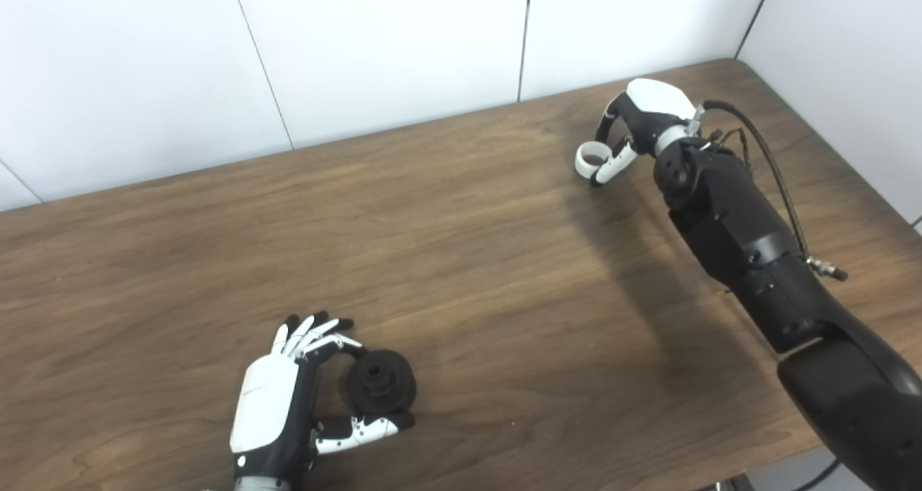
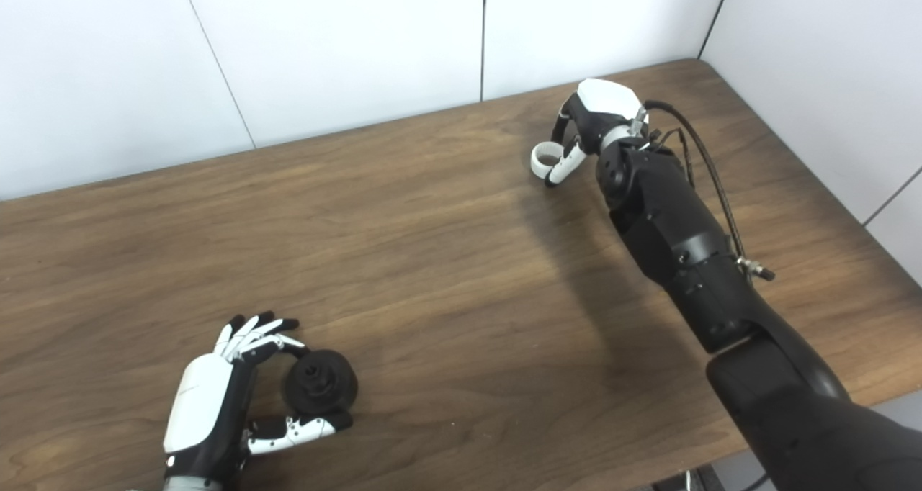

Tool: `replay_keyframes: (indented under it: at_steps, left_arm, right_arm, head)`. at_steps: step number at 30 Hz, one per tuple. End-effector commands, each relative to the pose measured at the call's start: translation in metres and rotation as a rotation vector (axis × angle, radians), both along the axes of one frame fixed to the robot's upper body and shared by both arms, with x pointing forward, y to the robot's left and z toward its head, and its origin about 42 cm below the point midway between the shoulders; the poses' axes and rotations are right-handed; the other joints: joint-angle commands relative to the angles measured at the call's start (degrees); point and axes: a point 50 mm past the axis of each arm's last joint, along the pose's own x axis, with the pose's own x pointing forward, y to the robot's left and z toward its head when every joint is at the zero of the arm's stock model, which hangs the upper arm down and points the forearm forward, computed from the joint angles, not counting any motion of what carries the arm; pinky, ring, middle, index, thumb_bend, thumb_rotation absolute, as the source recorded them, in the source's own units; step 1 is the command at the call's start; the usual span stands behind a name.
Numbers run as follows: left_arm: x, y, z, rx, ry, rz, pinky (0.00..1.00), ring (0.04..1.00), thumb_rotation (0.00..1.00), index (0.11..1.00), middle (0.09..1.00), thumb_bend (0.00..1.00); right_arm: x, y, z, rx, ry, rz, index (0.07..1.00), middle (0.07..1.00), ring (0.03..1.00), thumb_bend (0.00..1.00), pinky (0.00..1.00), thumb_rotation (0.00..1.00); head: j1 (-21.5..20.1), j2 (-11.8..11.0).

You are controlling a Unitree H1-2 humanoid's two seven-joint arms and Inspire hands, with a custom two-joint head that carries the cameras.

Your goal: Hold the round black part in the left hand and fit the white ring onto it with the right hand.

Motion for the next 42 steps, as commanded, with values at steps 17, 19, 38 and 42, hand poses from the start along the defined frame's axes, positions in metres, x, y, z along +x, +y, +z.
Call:
replay_keyframes:
  at_steps: [17, 19, 38, 42]
  left_arm:
    - [-0.005, -0.011, 0.005, 0.016, -0.006, 0.004, 1.0, 0.909, 0.05, 0.488, 0.808, 0.51]
    - [-0.005, -0.013, 0.005, 0.019, -0.001, 0.004, 1.0, 0.907, 0.05, 0.489, 0.806, 0.51]
    - [-0.001, -0.047, 0.02, 0.013, 0.003, 0.005, 1.0, 0.926, 0.06, 0.488, 0.82, 0.51]
    - [0.003, -0.051, 0.024, 0.004, -0.009, 0.002, 1.0, 0.919, 0.05, 0.488, 0.817, 0.51]
  right_arm:
    - [-0.055, 0.08, 0.094, -0.104, -0.085, 0.444, 0.486, 0.837, 0.932, 0.52, 0.95, 0.13]
    - [-0.068, 0.094, 0.097, -0.106, -0.079, 0.511, 0.486, 0.832, 0.928, 0.52, 0.94, 0.13]
    - [-0.151, 0.184, 0.102, -0.067, -0.061, 0.932, 0.483, 0.847, 0.944, 0.53, 0.96, 0.14]
    - [-0.157, 0.193, 0.097, -0.07, -0.041, 0.99, 0.483, 0.848, 0.938, 0.53, 0.96, 0.14]
  head:
    - [4.86, 1.35]
    - [5.22, 1.64]
    - [14.46, 8.45]
    - [15.25, 9.72]
